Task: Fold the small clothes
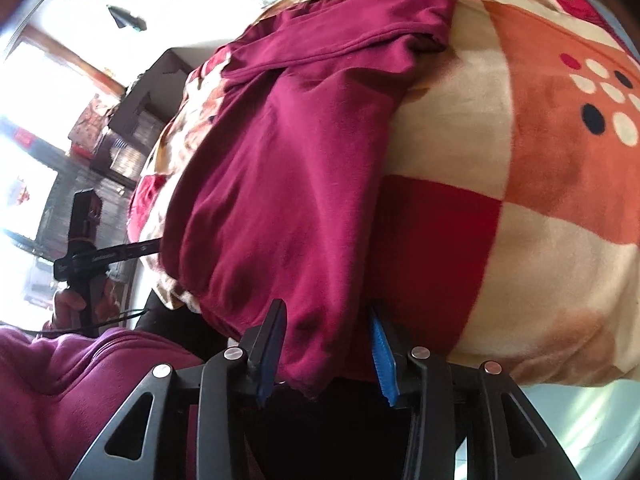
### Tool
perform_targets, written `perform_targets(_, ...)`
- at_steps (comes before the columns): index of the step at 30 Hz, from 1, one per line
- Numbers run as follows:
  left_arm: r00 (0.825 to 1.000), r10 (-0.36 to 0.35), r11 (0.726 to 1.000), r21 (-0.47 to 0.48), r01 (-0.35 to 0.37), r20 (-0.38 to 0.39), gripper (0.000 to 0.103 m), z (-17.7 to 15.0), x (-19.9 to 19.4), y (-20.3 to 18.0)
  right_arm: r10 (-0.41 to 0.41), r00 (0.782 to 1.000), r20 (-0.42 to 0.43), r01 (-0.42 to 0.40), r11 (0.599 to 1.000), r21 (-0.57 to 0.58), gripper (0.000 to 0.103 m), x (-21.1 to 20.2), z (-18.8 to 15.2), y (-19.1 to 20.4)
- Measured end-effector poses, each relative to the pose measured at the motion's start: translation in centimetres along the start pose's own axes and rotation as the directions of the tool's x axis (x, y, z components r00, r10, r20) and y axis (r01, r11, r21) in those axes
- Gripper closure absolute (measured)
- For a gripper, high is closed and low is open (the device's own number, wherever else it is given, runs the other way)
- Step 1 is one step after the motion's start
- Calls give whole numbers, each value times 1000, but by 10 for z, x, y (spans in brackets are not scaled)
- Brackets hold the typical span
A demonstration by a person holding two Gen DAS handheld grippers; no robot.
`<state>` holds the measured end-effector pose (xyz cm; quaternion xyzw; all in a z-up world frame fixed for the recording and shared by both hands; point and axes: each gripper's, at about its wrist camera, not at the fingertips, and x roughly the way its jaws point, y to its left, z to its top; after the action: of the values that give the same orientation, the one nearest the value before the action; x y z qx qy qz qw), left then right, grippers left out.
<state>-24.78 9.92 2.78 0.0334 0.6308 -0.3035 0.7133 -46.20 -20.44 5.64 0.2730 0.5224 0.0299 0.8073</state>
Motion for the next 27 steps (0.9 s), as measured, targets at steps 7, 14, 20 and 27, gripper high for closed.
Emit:
perform_targets(7,1000,10,1000,-14,-10,-6,45,1,2,-1,75,997,5,-75,997,26,64,6,-1,-7)
perform_targets(14,998,66,998,13,-66,-21,43,4,9,-12,111,994,7,-111,994,25,64,11,3,-6)
perform_targets(20,995,94,995,22,-93,-21,43,6,11,-15,138,990,5,-138,990,39,64,12,4,-11)
perform_targets(27,995,101,995,29,-100,-16,43,4,12,-18,147,989,4,-147,989,30,64,12,4,-11)
